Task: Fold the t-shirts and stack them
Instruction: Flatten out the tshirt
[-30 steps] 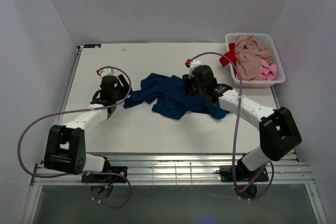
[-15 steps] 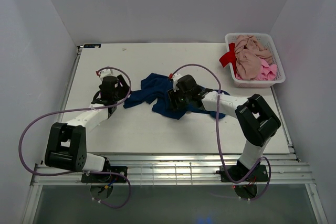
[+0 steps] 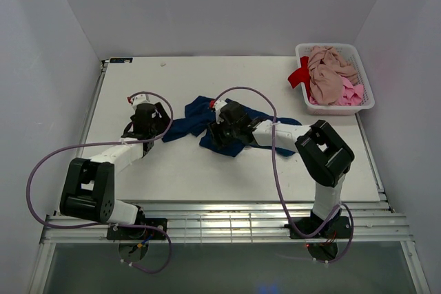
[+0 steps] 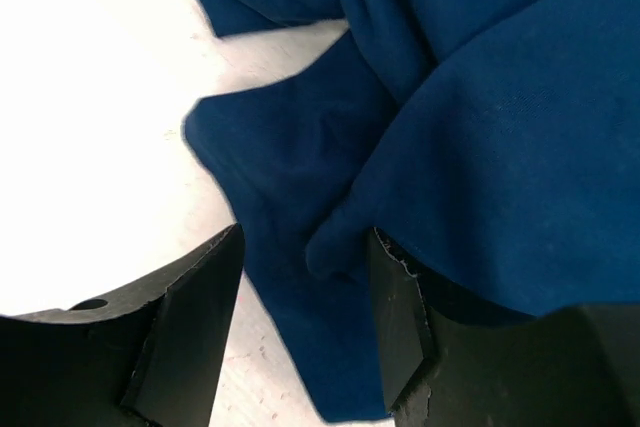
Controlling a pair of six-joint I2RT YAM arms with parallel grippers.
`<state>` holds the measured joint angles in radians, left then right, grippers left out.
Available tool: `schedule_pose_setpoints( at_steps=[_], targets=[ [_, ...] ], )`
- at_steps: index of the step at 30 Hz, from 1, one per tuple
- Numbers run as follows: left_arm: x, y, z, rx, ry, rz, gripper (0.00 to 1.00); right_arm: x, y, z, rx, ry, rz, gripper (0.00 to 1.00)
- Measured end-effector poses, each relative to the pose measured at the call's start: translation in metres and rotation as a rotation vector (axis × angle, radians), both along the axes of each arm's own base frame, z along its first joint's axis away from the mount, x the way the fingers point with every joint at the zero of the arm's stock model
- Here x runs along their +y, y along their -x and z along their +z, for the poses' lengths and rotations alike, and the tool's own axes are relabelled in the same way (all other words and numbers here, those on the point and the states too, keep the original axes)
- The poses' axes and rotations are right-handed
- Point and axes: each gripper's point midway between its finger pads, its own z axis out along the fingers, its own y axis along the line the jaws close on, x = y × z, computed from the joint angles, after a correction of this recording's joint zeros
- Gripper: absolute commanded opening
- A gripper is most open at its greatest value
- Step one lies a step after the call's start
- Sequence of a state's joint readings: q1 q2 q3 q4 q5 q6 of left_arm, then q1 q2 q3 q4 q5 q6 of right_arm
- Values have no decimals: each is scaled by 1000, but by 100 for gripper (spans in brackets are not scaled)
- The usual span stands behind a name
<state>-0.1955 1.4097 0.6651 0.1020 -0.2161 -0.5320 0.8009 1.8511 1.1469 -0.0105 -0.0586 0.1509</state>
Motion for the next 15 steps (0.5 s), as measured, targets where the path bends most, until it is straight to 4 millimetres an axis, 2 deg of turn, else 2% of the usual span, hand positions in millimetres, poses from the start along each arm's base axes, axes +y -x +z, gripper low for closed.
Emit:
schedule_pose_setpoints(
  at_steps=[4,5,8,10,15],
  targets=[
    [1,1,-1,2,-4,4,82,-1,-2,-20,15,47,-15,54],
    [1,1,0,-1,-4,5,82,-1,-4,-22,12,53,-20,40],
    [2,1,5,-14,-3,8,82,-1,-11,-18,-15,68,-38,8],
    [2,0,9,-26,-2,8,82,-2,-14,-17,-27,78,-52,8],
    [2,1,10,-32,1,8,82,-5,-17,-12,-39,113,-66,18]
  ],
)
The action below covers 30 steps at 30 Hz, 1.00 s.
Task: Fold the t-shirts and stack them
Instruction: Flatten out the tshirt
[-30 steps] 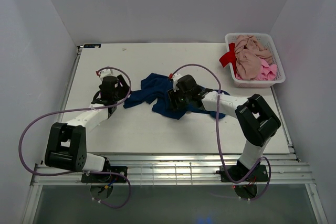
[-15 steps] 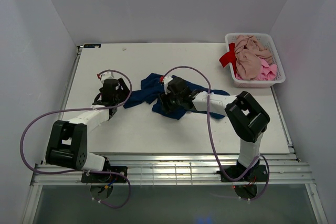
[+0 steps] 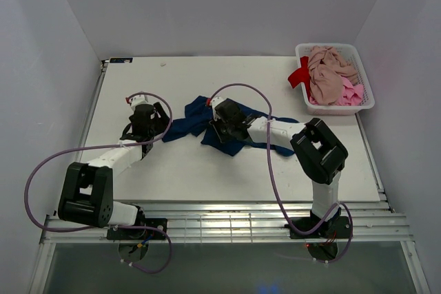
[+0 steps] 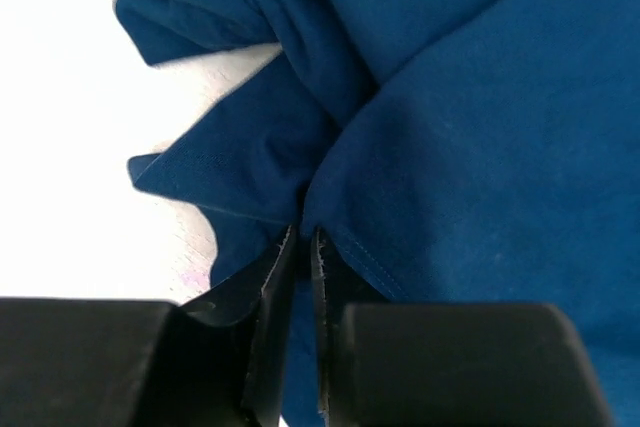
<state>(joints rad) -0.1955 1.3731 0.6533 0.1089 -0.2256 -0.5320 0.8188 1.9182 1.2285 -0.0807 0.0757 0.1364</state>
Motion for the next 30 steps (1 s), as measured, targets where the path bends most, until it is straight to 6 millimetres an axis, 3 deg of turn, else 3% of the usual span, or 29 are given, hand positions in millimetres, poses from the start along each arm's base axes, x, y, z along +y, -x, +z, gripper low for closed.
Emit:
schedule_pose_setpoints(
  at_steps=[8,11,15,20,30],
  targets=[
    [1,9,-9,19,2,1,82,3,-9,18,-40,5,0,18],
    [1,9,-4,6,4,1,82,2,-8,19,-40,11,2,8],
    [1,9,0,-6,6,1,82,1,-9,26,-53,5,1,8],
    [1,9,0,-6,6,1,82,1,-9,37,-70,-7,6,19],
    [1,10,6,-22,10,2,85,1,-8,36,-65,-9,7,21]
  ],
)
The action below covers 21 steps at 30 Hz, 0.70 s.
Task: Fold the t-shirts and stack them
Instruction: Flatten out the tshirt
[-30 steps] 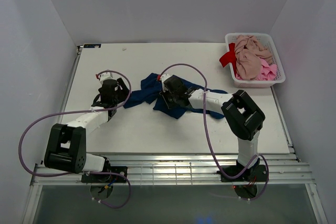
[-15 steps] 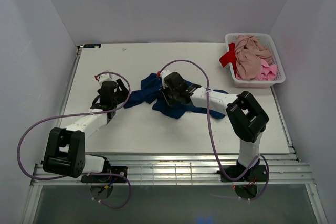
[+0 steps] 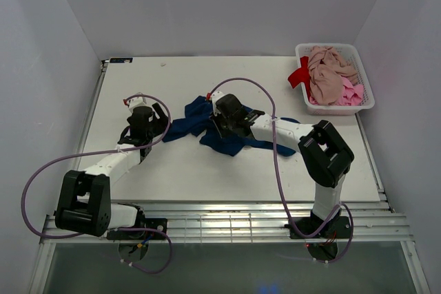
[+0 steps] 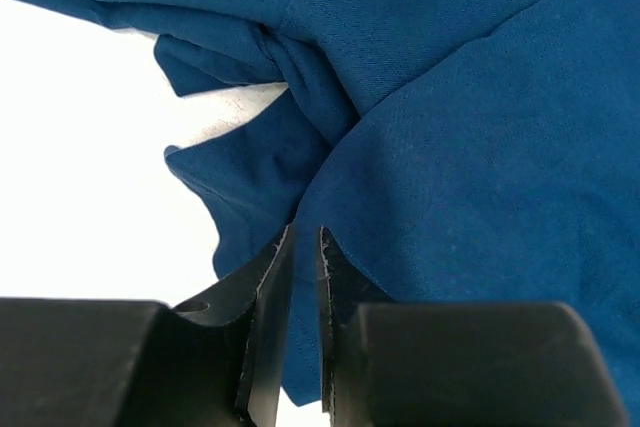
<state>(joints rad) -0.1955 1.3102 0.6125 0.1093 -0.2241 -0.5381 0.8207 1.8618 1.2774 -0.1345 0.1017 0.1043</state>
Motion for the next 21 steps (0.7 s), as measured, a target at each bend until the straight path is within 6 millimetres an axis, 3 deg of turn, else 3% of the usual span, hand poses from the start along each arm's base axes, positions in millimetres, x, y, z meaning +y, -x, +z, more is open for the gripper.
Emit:
schedule_pose_setpoints(
  at_steps=[21],
  targets=[
    [0,0,4,-11,1,1,85,3,7,-24,63,13,6,29]
  ],
)
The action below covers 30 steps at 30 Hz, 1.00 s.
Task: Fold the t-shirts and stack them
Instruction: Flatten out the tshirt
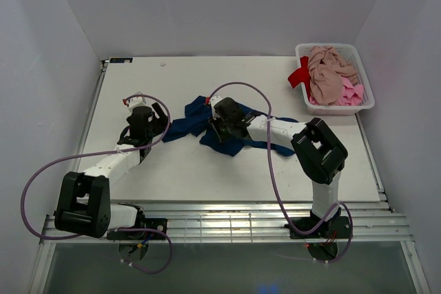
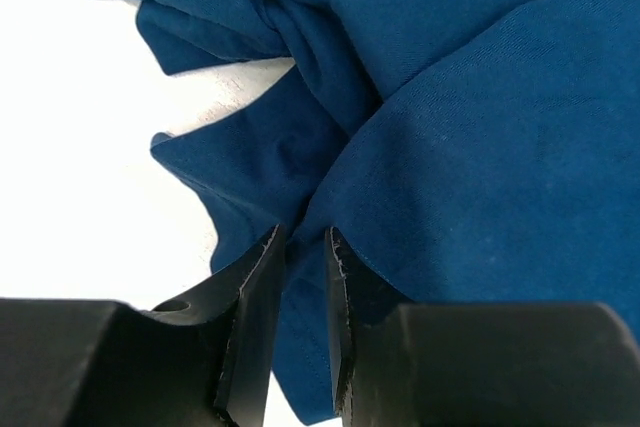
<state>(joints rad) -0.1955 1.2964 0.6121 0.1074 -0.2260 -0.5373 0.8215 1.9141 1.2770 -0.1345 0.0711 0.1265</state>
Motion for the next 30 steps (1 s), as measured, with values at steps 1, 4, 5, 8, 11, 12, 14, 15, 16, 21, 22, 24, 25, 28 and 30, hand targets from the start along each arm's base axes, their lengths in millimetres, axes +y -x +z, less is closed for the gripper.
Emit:
schedule_pose_setpoints(
  at_steps=[1,4,5,8,11,12,14,15,16,21,22,24,25,28,30],
  targets=[
    [0,0,0,0,0,0,85,0,0,-2,3,2,0,29],
    [0,0,0,0,-1,2,86,-1,2,-6,12,7,1,30],
    [0,0,0,0,-1,2,85,-2,3,-7,14,9,1,24],
    [0,0,0,0,-2,2,86,-3,4,-8,18,13,4,8],
    [1,0,0,0,-3,2,86,-3,4,-9,20,13,-1,8],
    [1,0,0,0,-3,2,85,-5,4,-9,19,22,-6,8],
    [1,0,0,-1,-3,2,85,-14,5,-8,15,57,-22,8],
    [1,0,0,-1,-4,2,85,-22,4,-4,5,85,-38,8],
    [1,0,0,-1,-3,2,85,-29,3,4,-12,109,-53,8],
    [0,-1,1,-6,2,3,85,-60,-15,106,-208,134,-160,8],
    [0,-1,1,-7,3,3,85,-66,-21,135,-265,113,-190,8],
    [-1,-1,2,-8,7,1,85,-83,-27,188,-375,75,-260,8],
    [-2,-1,2,-8,9,-2,85,-96,-28,213,-426,60,-305,8],
    [-3,-2,1,-11,14,-9,85,-131,-25,240,-493,85,-400,8],
    [-4,-4,2,-16,16,-13,85,-154,-24,237,-508,140,-459,8]
  ],
)
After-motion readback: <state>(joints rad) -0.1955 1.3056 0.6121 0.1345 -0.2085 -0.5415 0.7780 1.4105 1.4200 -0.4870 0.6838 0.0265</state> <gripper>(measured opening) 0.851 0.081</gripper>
